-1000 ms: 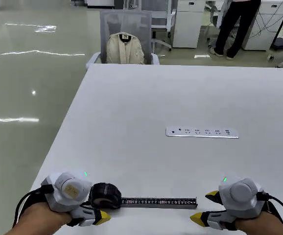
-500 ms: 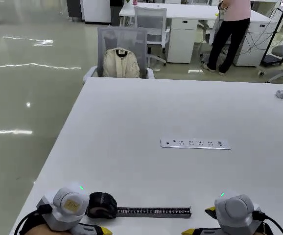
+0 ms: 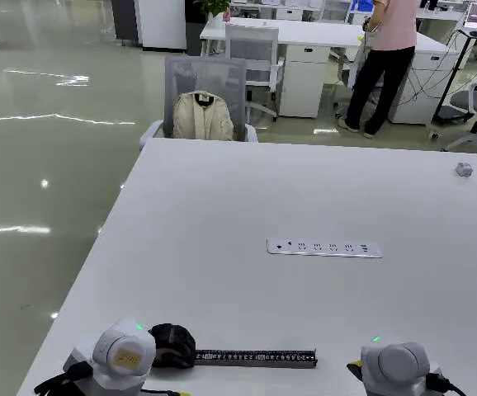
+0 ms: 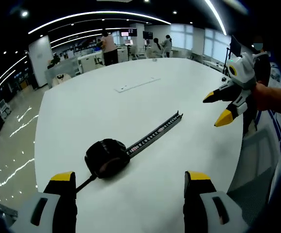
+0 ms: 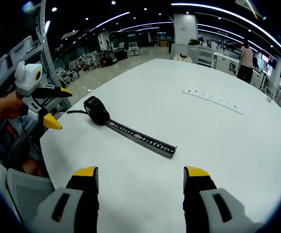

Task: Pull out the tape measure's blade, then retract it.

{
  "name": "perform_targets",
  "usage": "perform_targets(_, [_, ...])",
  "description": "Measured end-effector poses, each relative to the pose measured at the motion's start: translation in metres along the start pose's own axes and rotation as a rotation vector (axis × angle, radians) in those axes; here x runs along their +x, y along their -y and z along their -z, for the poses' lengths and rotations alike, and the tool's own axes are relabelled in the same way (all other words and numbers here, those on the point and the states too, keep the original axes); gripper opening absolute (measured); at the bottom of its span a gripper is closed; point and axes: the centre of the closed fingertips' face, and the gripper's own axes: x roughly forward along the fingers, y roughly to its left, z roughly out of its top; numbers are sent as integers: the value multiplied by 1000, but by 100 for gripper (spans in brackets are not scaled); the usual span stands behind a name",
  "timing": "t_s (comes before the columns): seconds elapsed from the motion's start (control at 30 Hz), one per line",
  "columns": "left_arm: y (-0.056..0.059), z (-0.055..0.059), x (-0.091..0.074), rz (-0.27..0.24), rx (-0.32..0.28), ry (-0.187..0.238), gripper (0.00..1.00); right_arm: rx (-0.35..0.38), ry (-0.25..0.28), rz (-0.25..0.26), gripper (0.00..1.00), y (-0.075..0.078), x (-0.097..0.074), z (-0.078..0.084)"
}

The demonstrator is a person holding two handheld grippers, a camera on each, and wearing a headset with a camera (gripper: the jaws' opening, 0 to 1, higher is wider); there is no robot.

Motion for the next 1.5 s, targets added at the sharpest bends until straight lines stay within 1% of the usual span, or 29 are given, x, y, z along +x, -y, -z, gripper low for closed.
perform_targets(0.2, [5, -2, -11, -16, -24, 18, 91, 25, 1, 12, 76, -12, -8, 3])
perform_targets(0.37, [5, 1, -20, -31, -48, 27, 93, 40, 8, 26, 79, -20, -15, 3])
perform_targets(0.47, [7, 3, -26, -33, -60, 35, 93, 51, 10, 33, 80, -25, -20, 3])
perform_targets(0.57, [8, 6, -31, -38, -64, 31, 94, 65, 14, 40, 81, -29, -24, 3])
perform_targets(0.77, [11, 10, -42, -46, -79, 36, 94, 78, 17, 48, 83, -38, -33, 2])
perform_targets(1.03, [12, 8, -57, -65, -112, 49, 95, 78, 24, 47, 84, -51, -45, -3])
perform_targets(1.2, [16, 11, -67, -64, -127, 45, 95, 69, 27, 49, 84, -57, -55, -6])
perform_targets(1.5, [22, 14, -83, -80, -130, 40, 95, 65, 49, 49, 85, -75, -74, -11])
